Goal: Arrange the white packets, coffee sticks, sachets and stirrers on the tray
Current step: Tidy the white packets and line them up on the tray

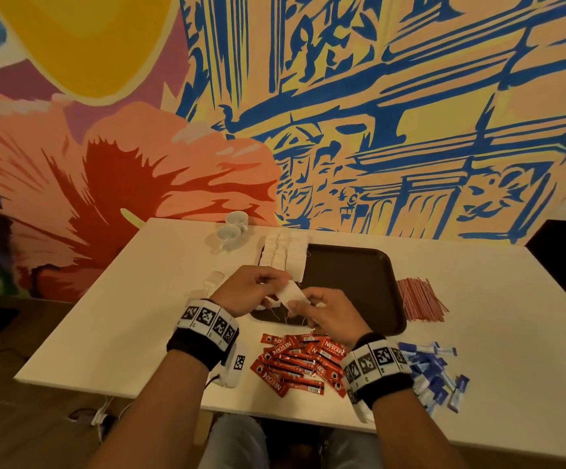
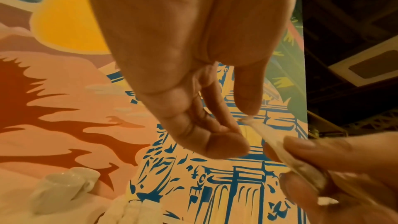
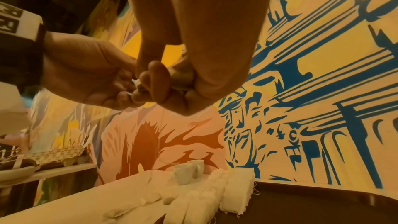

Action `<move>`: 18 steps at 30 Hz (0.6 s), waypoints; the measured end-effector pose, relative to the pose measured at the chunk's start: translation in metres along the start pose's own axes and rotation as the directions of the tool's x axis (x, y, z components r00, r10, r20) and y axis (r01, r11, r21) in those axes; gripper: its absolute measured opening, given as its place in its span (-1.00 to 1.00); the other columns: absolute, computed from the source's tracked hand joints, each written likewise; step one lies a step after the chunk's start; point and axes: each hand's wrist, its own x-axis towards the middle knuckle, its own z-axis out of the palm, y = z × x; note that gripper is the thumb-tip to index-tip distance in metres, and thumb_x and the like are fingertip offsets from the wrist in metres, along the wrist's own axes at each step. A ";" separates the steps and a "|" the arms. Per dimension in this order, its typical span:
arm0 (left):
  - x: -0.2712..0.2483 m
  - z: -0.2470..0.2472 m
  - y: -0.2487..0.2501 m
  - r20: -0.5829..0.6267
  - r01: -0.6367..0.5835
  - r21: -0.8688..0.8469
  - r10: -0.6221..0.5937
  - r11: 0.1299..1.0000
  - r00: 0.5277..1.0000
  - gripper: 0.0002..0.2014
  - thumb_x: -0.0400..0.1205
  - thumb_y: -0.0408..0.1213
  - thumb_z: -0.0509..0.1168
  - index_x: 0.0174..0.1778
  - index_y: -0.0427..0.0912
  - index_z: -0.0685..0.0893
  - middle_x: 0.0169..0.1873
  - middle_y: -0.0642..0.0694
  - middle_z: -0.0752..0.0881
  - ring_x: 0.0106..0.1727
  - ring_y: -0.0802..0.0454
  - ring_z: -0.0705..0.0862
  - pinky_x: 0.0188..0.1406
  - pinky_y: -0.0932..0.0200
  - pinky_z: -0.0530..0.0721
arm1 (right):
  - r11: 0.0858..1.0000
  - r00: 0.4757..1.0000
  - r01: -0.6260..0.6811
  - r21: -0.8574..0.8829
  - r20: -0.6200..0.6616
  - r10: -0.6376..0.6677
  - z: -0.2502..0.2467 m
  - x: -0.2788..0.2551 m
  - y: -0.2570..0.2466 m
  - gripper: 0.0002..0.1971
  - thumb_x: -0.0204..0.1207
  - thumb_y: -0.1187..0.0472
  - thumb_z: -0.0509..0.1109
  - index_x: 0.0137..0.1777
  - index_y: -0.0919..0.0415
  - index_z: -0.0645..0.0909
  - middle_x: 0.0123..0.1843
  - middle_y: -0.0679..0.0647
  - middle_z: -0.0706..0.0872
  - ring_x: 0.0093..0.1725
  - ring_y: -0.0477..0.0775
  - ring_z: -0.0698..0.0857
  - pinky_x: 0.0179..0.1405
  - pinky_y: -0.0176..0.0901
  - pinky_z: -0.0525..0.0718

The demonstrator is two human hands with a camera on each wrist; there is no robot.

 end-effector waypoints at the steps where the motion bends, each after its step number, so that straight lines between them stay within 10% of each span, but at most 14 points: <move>1: 0.003 -0.002 0.000 0.022 0.010 0.012 -0.010 1.000 1.000 -0.79 0.70 -0.32 0.36 0.23 -0.18 0.80 0.06 -0.18 0.82 -0.11 0.07 0.75 -0.21 0.23 0.72 | 1.000 1.000 0.000 -0.006 0.012 0.000 -0.001 0.001 0.001 -0.84 0.66 0.05 0.48 0.13 0.06 0.79 -0.03 0.01 0.87 -0.34 -0.22 0.62 -0.34 -0.37 0.57; 18: 0.011 -0.003 -0.014 0.006 -0.016 0.086 0.015 0.996 1.000 -0.89 0.59 -0.46 0.48 -0.02 -0.23 0.85 -0.36 -0.21 0.82 -0.36 0.07 0.77 -0.28 0.26 0.74 | 0.995 0.995 -0.099 -0.032 -0.037 0.097 0.001 0.016 0.020 -0.84 0.64 0.06 0.50 0.02 0.13 0.83 -0.16 -0.01 0.87 -0.39 -0.20 0.58 -0.32 -0.34 0.57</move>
